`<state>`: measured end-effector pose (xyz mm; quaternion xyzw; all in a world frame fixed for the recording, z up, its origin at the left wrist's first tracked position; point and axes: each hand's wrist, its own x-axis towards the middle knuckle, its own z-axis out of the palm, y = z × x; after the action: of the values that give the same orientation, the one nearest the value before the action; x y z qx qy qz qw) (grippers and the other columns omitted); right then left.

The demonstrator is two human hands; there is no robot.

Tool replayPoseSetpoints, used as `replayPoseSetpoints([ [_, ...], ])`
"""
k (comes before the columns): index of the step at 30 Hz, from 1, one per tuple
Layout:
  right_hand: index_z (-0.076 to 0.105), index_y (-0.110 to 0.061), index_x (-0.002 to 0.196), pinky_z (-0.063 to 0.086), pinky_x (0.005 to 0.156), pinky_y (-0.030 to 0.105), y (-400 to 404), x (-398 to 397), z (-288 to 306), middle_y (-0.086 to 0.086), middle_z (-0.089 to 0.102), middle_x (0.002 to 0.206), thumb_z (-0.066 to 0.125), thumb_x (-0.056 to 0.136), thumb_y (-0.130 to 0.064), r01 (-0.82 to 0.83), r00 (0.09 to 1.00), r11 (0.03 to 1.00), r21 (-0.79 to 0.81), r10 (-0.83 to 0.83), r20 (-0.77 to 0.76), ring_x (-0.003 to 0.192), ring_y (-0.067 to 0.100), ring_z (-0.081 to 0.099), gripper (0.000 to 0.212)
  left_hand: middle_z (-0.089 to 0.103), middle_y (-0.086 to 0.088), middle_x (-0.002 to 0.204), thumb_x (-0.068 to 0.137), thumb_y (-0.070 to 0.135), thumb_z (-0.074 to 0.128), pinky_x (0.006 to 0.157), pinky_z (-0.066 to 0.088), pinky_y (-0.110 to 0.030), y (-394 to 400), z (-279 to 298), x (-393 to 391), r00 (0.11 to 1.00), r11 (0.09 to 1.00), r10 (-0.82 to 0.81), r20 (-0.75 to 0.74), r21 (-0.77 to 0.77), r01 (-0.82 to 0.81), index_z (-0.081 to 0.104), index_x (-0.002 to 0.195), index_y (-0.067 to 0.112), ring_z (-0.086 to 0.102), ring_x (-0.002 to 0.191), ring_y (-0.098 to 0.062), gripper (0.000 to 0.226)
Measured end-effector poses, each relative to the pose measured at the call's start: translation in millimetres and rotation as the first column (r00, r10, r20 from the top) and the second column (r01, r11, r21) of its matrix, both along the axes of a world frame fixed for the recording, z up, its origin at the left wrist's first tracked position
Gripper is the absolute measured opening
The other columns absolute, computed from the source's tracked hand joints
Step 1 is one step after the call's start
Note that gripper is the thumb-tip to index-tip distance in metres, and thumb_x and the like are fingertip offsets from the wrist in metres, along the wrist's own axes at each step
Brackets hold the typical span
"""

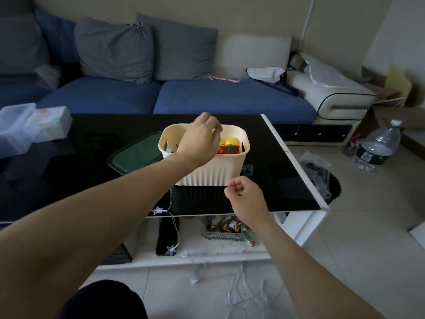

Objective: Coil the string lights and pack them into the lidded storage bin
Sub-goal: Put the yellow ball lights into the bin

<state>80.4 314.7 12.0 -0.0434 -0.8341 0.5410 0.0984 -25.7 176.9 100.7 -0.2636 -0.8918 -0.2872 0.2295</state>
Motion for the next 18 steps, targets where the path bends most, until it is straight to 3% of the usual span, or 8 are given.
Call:
replayPoseSetpoints([
  [2, 0.063, -0.016, 0.105, 0.046, 0.068, 0.008, -1.2, 0.7, 0.2, -0.005, 0.063, 0.094, 0.063, 0.096, -0.013, -0.009, 1.000, 1.000, -0.021, 0.009, 0.025, 0.085, 0.005, 0.059, 0.009, 0.060, -0.001, 0.096, 0.095, 0.010, 0.051, 0.069, 0.051, -0.037, -20.3, -10.7, 20.7, 0.997, 0.990, -0.072, -0.035, 0.121, 0.076, 0.064, 0.098, 0.008, 0.058, 0.076, -0.017, 0.014],
  [4, 0.065, -0.014, 0.106, 0.046, 0.067, 0.007, -0.8, -0.3, 0.2, -0.004, 0.063, 0.094, 0.064, 0.096, -0.014, -0.022, 0.998, 0.999, -0.024, 0.023, 0.051, 0.084, 0.006, 0.059, 0.010, 0.064, -0.001, 0.079, 0.092, 0.009, 0.052, 0.065, 0.051, -0.039, -38.4, -25.1, 32.7, 0.993, 0.996, -0.049, 0.110, 0.076, 0.041, 0.066, 0.091, 0.008, 0.057, 0.066, -0.018, 0.014],
  [6, 0.066, -0.014, 0.106, 0.046, 0.064, 0.007, -3.8, 0.2, 0.5, -0.004, 0.064, 0.094, 0.064, 0.096, -0.016, -0.051, 0.995, 0.999, -0.010, 0.051, 0.088, 0.083, 0.005, 0.060, 0.011, 0.069, -0.005, 0.081, 0.091, 0.011, 0.051, 0.070, 0.054, -0.039, -59.0, -43.0, 37.0, 0.937, 0.995, 0.060, 0.344, -0.099, -0.027, 0.068, 0.091, 0.009, 0.063, 0.074, -0.022, 0.017],
  [8, 0.067, -0.015, 0.108, 0.044, 0.061, 0.006, -7.8, 0.2, -1.0, -0.005, 0.065, 0.095, 0.064, 0.096, -0.018, -0.087, 0.989, 0.996, 0.029, 0.083, 0.120, 0.082, 0.004, 0.061, 0.012, 0.071, -0.006, 0.100, 0.088, 0.006, 0.050, 0.082, 0.053, -0.036, -78.8, -60.3, 38.0, 0.866, 0.967, 0.185, 0.464, -0.241, -0.078, 0.069, 0.098, 0.015, 0.064, 0.093, -0.025, 0.024],
  [10, 0.068, -0.018, 0.107, 0.043, 0.060, 0.007, -12.2, 0.0, -2.6, -0.006, 0.065, 0.095, 0.065, 0.096, -0.021, -0.113, 0.984, 0.991, 0.068, 0.102, 0.145, 0.083, 0.004, 0.061, 0.012, 0.063, -0.004, 0.121, 0.083, -0.003, 0.048, 0.094, 0.047, -0.039, -94.6, -73.8, 39.4, 0.858, 0.922, 0.245, 0.452, -0.383, -0.062, 0.067, 0.112, 0.020, 0.056, 0.111, -0.027, 0.041],
  [13, 0.069, -0.019, 0.104, 0.043, 0.063, 0.009, -19.3, -1.9, -5.1, -0.007, 0.066, 0.095, 0.065, 0.096, -0.023, -0.145, 0.977, 0.984, 0.103, 0.126, 0.170, 0.084, 0.005, 0.062, 0.010, 0.050, 0.004, 0.137, 0.078, -0.009, 0.054, 0.101, 0.039, -0.039, -115.0, -88.7, 40.3, 0.890, 0.824, 0.208, 0.406, -0.563, 0.064, 0.059, 0.130, 0.025, 0.042, 0.126, -0.023, 0.062],
  [16, 0.069, -0.019, 0.105, 0.045, 0.067, 0.011, -24.1, -2.1, -6.9, -0.008, 0.067, 0.096, 0.065, 0.096, -0.024, -0.177, 0.970, 0.975, 0.135, 0.150, 0.189, 0.086, 0.004, 0.063, 0.012, 0.051, 0.005, 0.133, 0.082, -0.008, 0.053, 0.099, 0.041, -0.037, -128.5, -100.1, 38.0, 0.887, 0.829, 0.193, 0.418, -0.553, 0.080, 0.057, 0.131, 0.026, 0.044, 0.121, -0.021, 0.060],
  [18, 0.069, -0.019, 0.107, 0.045, 0.067, 0.011, -27.0, -2.7, -8.2, -0.009, 0.066, 0.096, 0.065, 0.096, -0.024, -0.198, 0.963, 0.966, 0.168, 0.160, 0.215, 0.086, 0.004, 0.062, 0.013, 0.055, 0.005, 0.121, 0.089, -0.002, 0.054, 0.094, 0.041, -0.034, -133.5, -102.7, 35.0, 0.897, 0.839, 0.196, 0.396, -0.541, 0.055, 0.062, 0.120, 0.026, 0.047, 0.114, -0.020, 0.042],
])
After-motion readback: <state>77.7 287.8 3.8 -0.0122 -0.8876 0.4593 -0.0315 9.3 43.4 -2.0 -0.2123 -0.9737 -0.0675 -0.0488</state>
